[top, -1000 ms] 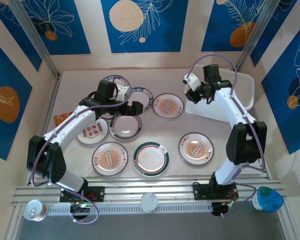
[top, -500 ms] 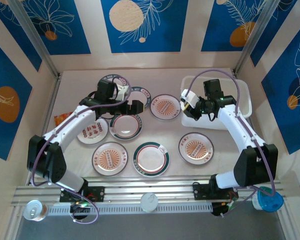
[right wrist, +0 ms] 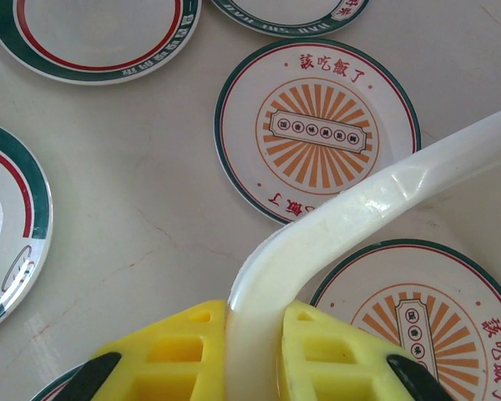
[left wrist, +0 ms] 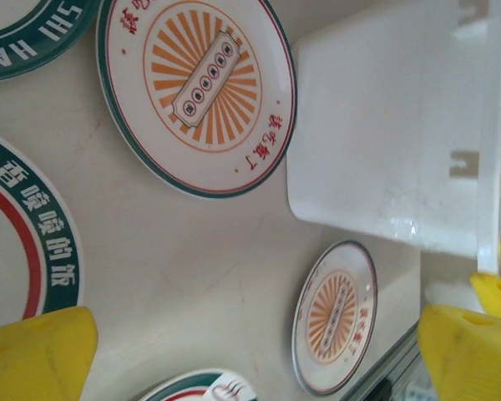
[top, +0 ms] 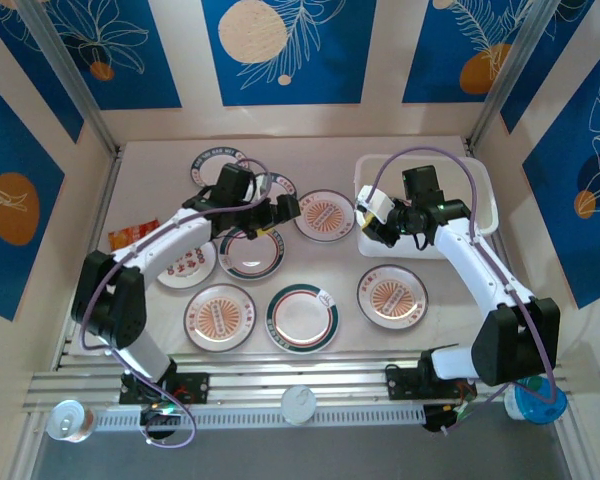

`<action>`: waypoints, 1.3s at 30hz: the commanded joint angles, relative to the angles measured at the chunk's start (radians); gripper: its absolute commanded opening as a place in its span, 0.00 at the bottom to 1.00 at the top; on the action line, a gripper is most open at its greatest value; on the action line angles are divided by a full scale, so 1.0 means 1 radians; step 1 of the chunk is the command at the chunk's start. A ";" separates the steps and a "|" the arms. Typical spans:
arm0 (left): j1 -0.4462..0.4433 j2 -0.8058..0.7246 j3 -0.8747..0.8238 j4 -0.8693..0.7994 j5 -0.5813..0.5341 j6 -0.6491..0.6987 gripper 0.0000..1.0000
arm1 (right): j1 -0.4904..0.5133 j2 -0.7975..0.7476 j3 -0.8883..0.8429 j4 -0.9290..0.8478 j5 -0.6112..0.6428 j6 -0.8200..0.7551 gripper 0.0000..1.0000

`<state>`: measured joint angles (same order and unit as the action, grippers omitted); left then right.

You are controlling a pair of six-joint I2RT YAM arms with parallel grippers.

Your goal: Place the plates into the plastic bin on the countertop

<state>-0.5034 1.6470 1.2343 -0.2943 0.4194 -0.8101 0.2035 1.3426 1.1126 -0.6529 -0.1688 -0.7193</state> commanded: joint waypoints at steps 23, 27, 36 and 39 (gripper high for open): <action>-0.143 0.286 0.112 0.141 -0.342 -0.312 0.84 | -0.063 -0.012 0.146 -0.019 -0.027 0.190 0.52; -0.152 0.342 0.149 0.167 -0.340 -0.333 0.83 | -0.062 -0.048 0.166 -0.030 -0.022 0.252 0.53; -0.152 0.421 0.188 0.176 -0.344 -0.376 0.79 | -0.062 -0.106 0.104 -0.024 0.053 0.270 0.54; -0.148 0.447 0.195 0.197 -0.328 -0.386 0.79 | -0.060 -0.120 0.084 -0.007 0.045 0.282 0.53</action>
<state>-0.6476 2.0686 1.4010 -0.1123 0.0959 -1.1736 0.1452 1.2465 1.2179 -0.6655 -0.1268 -0.4629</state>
